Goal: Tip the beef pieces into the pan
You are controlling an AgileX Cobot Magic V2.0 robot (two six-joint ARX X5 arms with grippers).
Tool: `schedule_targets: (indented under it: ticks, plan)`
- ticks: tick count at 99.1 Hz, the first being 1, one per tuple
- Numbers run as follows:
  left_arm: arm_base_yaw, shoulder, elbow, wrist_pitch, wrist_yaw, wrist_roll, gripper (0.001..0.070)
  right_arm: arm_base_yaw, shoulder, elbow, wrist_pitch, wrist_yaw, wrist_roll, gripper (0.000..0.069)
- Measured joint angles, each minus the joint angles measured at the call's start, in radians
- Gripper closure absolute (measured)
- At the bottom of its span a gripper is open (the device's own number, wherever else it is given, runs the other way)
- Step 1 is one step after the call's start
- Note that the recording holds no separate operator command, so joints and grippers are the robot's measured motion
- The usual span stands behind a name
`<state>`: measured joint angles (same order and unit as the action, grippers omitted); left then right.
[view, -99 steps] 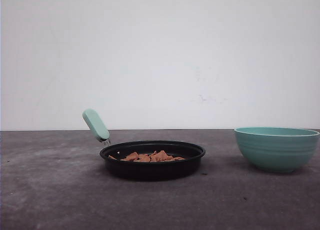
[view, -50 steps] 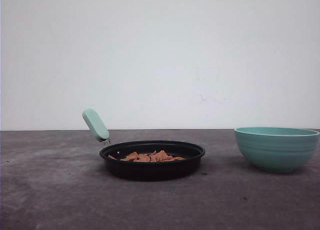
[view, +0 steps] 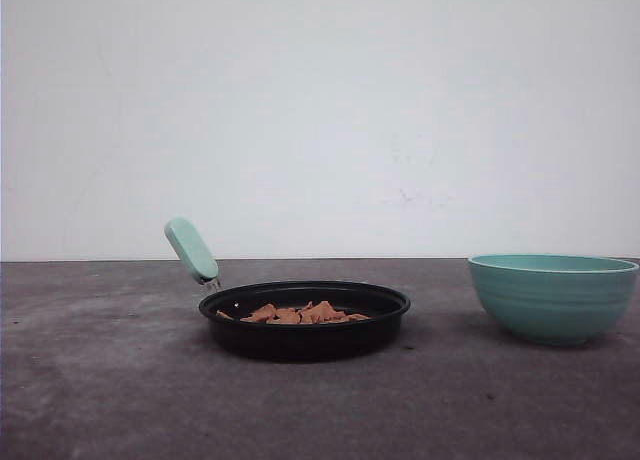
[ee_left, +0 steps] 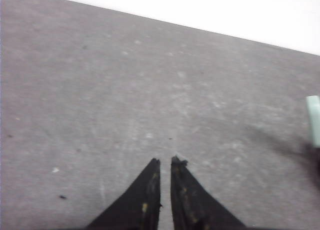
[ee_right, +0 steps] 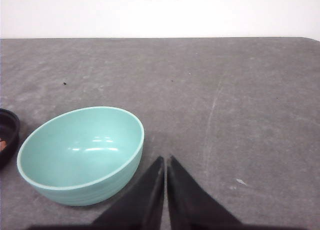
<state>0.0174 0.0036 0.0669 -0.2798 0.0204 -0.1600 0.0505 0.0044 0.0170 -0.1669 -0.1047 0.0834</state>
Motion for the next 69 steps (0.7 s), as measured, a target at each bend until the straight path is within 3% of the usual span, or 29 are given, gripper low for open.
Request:
schedule_targets:
  ticks: [18, 69]
  plan:
    - [0.0, 0.0, 0.0, 0.0, -0.002, 0.037, 0.0698, 0.0, 0.0, 0.0, 0.0, 0.0, 0.0, 0.0683]
    - [0.0, 0.0, 0.0, 0.0, -0.002, 0.041, 0.0698, 0.0, 0.0, 0.0, 0.0, 0.0, 0.0, 0.0683]
